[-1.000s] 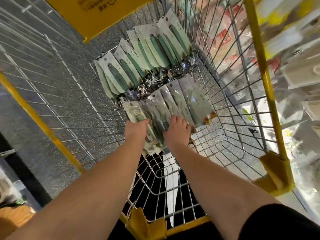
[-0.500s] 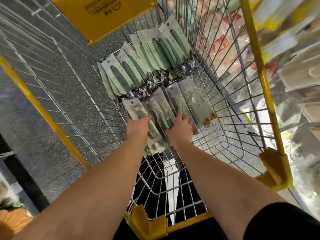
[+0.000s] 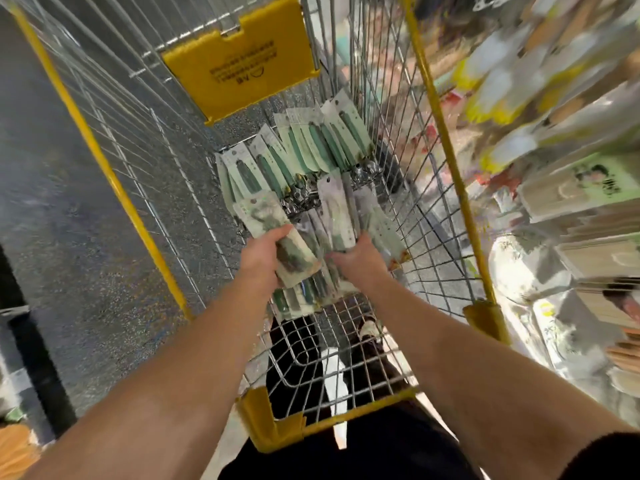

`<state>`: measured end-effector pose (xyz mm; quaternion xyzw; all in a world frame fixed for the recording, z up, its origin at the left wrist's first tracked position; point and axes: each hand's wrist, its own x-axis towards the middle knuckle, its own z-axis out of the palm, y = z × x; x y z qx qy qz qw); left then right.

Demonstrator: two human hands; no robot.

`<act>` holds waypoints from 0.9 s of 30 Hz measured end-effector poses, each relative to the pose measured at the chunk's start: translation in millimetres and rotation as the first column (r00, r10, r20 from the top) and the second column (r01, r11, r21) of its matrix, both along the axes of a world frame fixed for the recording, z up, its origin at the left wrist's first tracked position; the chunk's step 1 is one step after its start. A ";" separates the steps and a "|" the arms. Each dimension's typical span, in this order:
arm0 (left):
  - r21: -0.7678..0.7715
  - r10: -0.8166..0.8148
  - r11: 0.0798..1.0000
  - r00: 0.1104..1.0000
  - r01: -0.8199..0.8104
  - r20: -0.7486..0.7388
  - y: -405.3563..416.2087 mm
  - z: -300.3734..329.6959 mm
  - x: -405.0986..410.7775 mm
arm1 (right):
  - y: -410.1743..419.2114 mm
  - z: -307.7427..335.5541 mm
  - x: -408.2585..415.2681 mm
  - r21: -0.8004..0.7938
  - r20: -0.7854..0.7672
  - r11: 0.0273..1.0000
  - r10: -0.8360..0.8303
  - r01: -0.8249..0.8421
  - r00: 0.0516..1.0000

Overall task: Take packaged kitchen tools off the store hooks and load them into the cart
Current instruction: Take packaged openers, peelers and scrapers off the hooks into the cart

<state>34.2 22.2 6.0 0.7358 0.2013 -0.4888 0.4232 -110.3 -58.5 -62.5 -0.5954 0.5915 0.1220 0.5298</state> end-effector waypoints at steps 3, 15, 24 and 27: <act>-0.220 -0.041 0.975 0.994 0.017 -0.103 4.9 43.0 -12.1 | -17.5 51.2 -15.3 0.059 0.091 0.998 -0.021 0.015 0.996; -0.654 -0.127 0.744 0.933 -0.135 -0.337 18.6 199.5 -105.9 | -2.3 255.1 -134.9 0.028 0.569 1.000 -0.005 -0.014 0.822; -0.727 -0.390 0.669 0.906 0.157 -0.163 76.1 272.0 -179.1 | 86.7 302.9 -200.3 -0.245 0.517 0.966 0.063 0.077 0.853; -0.756 -0.452 0.616 0.886 0.223 -0.107 104.4 275.0 -191.5 | 130.0 319.8 -218.2 -0.333 0.474 0.935 0.054 0.123 0.879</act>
